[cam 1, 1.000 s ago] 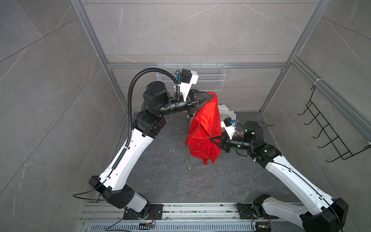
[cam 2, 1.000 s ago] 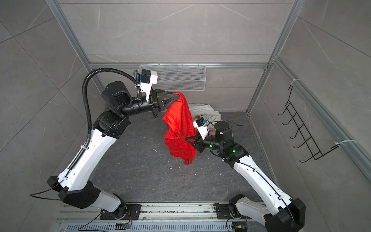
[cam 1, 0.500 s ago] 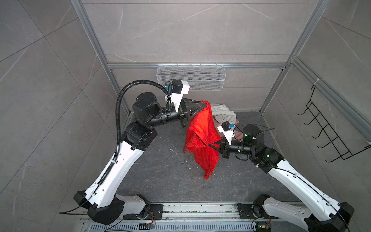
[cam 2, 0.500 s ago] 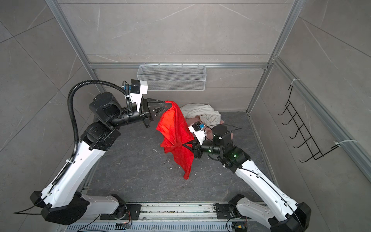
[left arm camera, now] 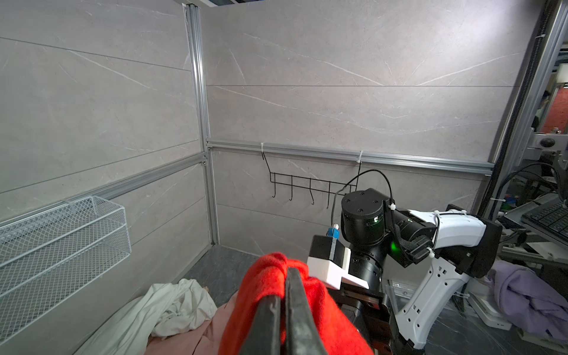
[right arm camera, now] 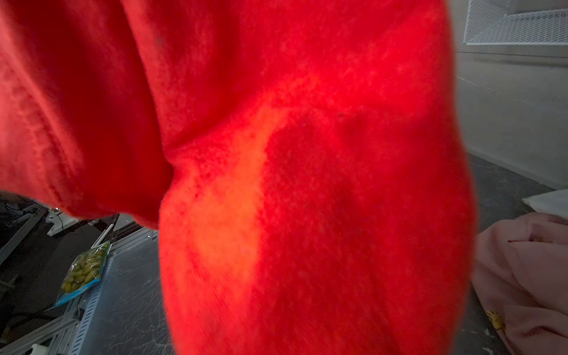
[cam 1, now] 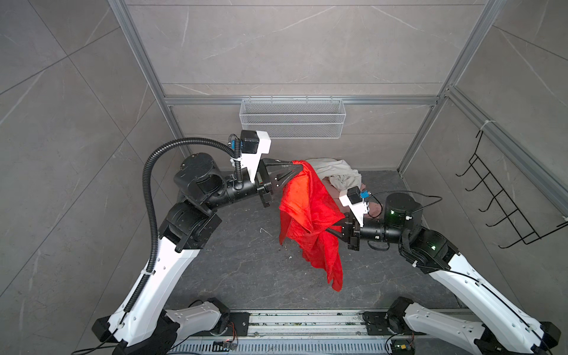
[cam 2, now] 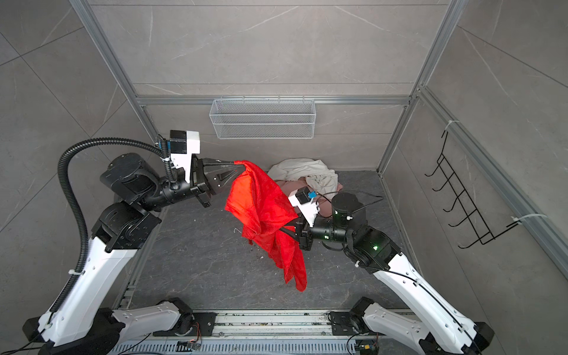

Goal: Pick out a specific cloth from the pile
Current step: 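Grasp the hanging red cloth's lower part with the right gripper, then carry the red cloth with both grippers toward the robot and lower it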

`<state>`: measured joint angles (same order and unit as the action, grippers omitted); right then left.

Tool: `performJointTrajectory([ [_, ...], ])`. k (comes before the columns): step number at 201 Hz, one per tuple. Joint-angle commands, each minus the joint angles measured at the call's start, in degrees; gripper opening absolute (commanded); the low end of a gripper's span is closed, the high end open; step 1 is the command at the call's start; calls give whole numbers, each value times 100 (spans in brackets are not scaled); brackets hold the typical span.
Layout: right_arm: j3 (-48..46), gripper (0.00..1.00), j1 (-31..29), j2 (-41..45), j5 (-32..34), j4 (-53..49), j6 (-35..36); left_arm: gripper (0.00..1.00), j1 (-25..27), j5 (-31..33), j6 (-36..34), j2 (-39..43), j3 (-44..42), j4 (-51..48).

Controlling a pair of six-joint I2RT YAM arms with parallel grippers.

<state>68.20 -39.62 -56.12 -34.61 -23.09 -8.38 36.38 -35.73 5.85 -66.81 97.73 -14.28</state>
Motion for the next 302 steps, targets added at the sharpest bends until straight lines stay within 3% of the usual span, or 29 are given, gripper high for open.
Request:
performJointTrajectory([
  [1, 294, 0, -46, 48, 106, -376, 3, 0, 10, 166, -170, 279, -19, -31],
  [74, 546, 0, -55, 202, 457, -1001, 166, 0, 18, 408, 224, 975, -719, -304],
  [166, 249, 0, -54, 400, 1154, -1221, 170, 0, 17, 634, 2034, 1589, -2713, 1136],
  [243, -677, 0, -55, 140, 870, -256, -343, 0, 17, 2002, 1641, 2149, -3492, 19],
  [302, -1179, 0, -53, -346, 728, 366, -429, 0, 18, 2605, 1594, 2495, -4203, -445],
])
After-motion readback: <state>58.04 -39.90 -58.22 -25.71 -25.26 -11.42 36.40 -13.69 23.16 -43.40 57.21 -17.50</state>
